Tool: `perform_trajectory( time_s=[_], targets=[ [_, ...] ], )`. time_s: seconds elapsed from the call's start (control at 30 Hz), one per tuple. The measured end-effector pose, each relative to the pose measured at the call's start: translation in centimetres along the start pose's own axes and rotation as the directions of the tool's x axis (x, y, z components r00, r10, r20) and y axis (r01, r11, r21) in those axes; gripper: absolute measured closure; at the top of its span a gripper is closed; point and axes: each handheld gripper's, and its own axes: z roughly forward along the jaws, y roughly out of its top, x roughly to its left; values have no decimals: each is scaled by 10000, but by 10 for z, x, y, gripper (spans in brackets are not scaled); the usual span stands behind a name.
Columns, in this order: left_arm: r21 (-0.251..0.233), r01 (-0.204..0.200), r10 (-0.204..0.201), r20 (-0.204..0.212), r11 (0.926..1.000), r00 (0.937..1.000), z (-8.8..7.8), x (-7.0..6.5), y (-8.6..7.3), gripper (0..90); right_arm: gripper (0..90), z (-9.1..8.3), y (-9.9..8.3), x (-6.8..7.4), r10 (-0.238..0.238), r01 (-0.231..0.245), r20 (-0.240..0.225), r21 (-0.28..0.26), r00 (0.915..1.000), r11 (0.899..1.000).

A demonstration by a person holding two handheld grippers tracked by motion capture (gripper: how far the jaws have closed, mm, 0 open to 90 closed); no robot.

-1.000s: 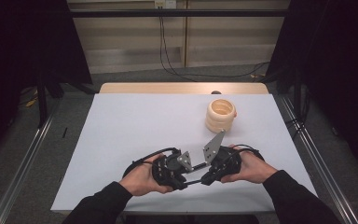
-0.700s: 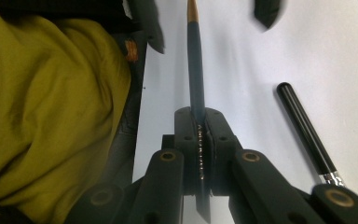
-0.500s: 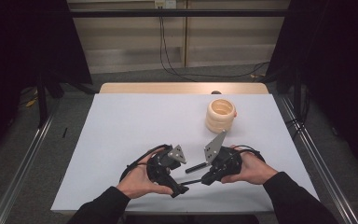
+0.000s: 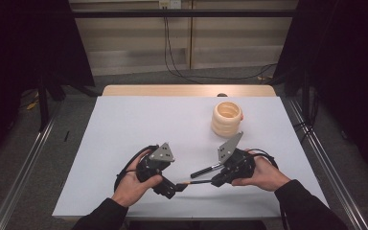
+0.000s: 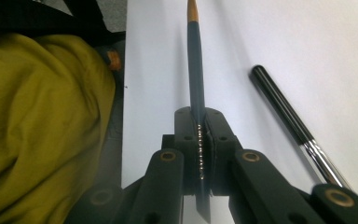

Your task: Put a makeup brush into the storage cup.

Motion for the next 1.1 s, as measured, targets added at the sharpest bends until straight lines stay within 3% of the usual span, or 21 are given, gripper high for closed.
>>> perform_trajectory(
  time_s=[0.07,0.3,0.53,0.67,0.8,0.9,1.03,1.1],
  targets=[
    [-452,328,-335,-156,9984,9993,-2,0,-4,30,851,-4,-1,0,57,-53,130,-338,9999,9994],
    [-780,710,-752,-529,9944,9958,-7,5,-18,31,851,-11,-14,1,407,-381,386,-656,9984,9971],
    [-1440,733,-843,-718,9869,9939,-10,4,-30,33,851,-14,-24,5,604,-535,631,-1049,9962,9930],
    [-2017,872,-1027,-678,9756,9924,-14,6,-34,31,851,-16,-30,5,885,-771,725,-1469,9934,9861],
    [-2058,906,-1101,-854,9744,9903,-17,6,-35,39,851,-17,-33,5,1041,-855,855,-1975,9909,9766],
    [-2336,827,-1084,-991,9688,9892,-18,4,-35,46,851,-16,-35,6,1104,-874,975,-2147,9891,9728],
    [-2318,816,-1071,-1000,9693,9892,-19,3,-35,40,851,-12,-37,7,1090,-803,1077,-2422,9882,9669],
    [-2487,907,-1180,-971,9643,9883,-19,3,-35,37,851,-11,-39,8,1171,-887,965,-2589,9884,9618]
  ],
)
